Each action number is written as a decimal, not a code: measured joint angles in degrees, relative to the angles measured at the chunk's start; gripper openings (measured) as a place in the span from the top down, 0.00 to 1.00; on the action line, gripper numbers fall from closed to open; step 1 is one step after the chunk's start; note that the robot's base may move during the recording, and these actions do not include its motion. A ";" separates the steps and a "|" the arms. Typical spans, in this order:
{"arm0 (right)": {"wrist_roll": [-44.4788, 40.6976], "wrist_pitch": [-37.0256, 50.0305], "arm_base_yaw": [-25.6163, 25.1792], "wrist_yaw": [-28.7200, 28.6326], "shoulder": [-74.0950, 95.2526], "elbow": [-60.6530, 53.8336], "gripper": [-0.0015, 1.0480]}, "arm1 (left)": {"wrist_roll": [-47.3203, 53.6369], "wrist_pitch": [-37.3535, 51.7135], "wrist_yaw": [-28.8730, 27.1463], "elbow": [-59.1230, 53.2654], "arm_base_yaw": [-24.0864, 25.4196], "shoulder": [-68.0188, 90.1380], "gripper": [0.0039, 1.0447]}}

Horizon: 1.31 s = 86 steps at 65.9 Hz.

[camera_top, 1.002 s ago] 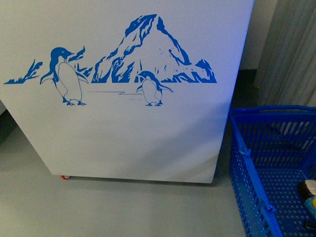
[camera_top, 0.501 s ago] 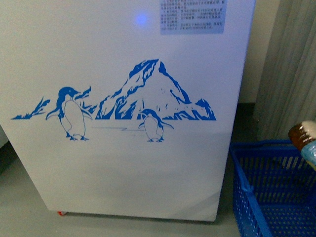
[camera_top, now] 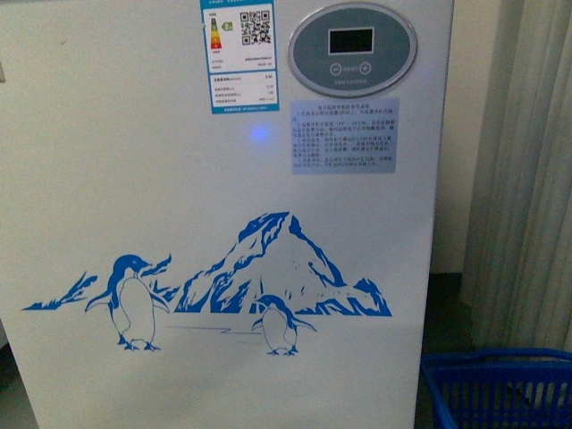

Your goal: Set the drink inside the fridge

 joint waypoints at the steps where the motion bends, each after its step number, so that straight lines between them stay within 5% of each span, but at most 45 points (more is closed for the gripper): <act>1: 0.11 -0.39 0.28 0.33 -0.57 0.04 0.61 | 0.00 0.00 0.00 0.00 0.00 0.00 0.08; 14: 1.62 -0.15 3.45 5.88 -4.26 -0.04 0.61 | 0.00 0.00 0.00 0.00 0.00 0.00 0.08; 86: 1.79 1.73 3.54 6.36 -4.90 -2.01 0.61 | 0.00 0.00 -0.02 0.00 0.00 0.00 0.08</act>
